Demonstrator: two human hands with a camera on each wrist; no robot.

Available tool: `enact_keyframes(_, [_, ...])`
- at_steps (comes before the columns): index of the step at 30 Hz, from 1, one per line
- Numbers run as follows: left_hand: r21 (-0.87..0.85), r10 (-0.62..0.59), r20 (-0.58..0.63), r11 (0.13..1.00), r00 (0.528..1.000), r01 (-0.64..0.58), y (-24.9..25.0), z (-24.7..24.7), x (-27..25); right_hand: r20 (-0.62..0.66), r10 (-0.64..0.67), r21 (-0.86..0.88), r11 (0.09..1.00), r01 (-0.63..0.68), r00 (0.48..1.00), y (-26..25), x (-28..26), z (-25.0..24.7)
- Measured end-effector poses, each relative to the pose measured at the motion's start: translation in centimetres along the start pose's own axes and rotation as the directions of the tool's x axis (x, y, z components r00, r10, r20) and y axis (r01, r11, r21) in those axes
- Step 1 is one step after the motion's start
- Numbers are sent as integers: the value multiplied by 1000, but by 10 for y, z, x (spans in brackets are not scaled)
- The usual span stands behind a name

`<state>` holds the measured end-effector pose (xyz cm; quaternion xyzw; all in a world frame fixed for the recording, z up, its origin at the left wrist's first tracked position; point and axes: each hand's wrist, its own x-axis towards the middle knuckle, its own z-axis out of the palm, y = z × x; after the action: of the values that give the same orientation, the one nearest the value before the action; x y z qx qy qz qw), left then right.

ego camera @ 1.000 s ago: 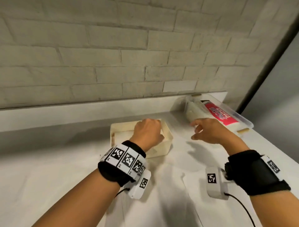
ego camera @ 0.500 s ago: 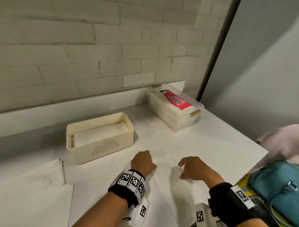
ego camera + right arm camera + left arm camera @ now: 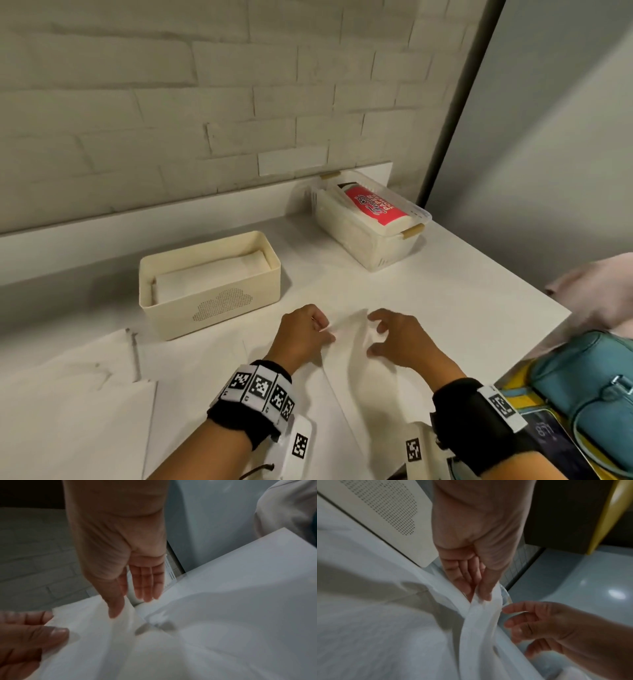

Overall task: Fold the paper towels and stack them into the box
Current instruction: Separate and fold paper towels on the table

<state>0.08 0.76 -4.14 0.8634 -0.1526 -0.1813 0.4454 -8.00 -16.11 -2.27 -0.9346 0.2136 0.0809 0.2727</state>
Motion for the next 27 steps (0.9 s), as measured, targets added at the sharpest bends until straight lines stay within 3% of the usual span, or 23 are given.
enact_keyframes(4, [-251,-5,48,968,999,17,3,-5,-6,-163,-154,112,979,173,975,-13,-2,-7])
enact_keyframes(10, [-362,41,81,932,996,-9,8,-11,-11,-195,-269,80,954,289,943,-27,1,-12])
enact_keyframes(19, [-375,60,138,927,989,-4,1,-16,-12,-102,-255,62,963,262,962,-25,-1,-19])
enact_keyframes(27, [-404,102,176,914,979,-23,2,-13,-12,-188,-385,59,914,401,904,-33,-9,-22])
